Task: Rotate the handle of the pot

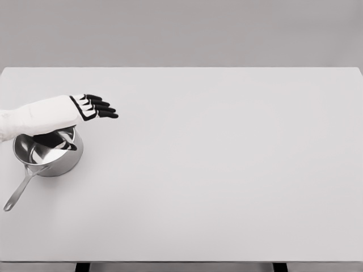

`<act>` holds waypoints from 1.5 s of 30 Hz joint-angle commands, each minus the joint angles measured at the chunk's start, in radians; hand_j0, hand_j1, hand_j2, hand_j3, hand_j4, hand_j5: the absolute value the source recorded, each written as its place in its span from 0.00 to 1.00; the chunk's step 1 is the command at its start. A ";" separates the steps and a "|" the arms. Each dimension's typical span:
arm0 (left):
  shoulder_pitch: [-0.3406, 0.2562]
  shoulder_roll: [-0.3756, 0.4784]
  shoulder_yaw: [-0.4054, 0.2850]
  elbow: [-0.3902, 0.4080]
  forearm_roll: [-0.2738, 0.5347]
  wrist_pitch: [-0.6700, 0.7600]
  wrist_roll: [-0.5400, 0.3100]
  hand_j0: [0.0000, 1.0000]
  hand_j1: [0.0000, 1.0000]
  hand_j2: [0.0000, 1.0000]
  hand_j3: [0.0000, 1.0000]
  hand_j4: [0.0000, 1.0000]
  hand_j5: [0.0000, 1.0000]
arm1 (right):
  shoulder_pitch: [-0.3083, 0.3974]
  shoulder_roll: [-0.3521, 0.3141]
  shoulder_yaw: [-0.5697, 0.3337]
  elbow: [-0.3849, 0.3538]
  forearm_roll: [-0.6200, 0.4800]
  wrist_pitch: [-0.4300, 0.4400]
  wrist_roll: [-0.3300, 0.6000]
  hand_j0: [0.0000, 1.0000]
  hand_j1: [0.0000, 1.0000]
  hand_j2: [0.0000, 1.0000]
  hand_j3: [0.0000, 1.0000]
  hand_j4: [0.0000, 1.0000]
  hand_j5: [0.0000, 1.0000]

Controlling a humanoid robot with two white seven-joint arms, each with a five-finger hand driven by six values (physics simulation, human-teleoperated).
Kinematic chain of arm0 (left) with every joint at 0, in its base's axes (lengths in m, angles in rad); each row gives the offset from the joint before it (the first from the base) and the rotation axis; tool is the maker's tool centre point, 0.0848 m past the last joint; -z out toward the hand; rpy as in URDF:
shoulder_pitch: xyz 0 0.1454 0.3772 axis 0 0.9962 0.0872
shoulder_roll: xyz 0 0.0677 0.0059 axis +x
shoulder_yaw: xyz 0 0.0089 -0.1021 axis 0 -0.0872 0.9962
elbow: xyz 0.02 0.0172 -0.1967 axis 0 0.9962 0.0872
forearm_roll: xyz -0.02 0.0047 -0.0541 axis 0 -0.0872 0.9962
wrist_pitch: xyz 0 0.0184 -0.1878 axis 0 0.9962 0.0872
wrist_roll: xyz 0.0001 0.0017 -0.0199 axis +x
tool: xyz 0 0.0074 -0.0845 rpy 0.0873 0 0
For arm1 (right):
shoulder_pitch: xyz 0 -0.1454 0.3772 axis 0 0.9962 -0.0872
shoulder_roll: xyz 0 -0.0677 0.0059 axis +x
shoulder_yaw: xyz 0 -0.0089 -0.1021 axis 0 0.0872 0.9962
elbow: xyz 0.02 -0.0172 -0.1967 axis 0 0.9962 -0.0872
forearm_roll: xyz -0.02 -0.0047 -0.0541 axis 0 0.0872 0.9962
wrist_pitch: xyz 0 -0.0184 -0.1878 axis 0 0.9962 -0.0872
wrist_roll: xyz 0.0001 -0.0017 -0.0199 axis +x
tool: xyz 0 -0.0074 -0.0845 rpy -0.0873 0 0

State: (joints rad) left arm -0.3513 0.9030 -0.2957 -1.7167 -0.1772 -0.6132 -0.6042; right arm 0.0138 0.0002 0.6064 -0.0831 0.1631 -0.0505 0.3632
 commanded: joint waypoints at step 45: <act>0.239 0.401 -0.083 -0.047 0.111 0.002 0.107 1.00 1.00 1.00 1.00 1.00 1.00 | 0.015 0.000 0.001 0.002 -0.001 -0.002 0.002 1.00 1.00 1.00 1.00 1.00 1.00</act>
State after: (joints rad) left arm -0.1074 1.3018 -0.3786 -1.7641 -0.0722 -0.6131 -0.4947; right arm 0.0291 0.0002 0.6072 -0.0814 0.1629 -0.0508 0.3647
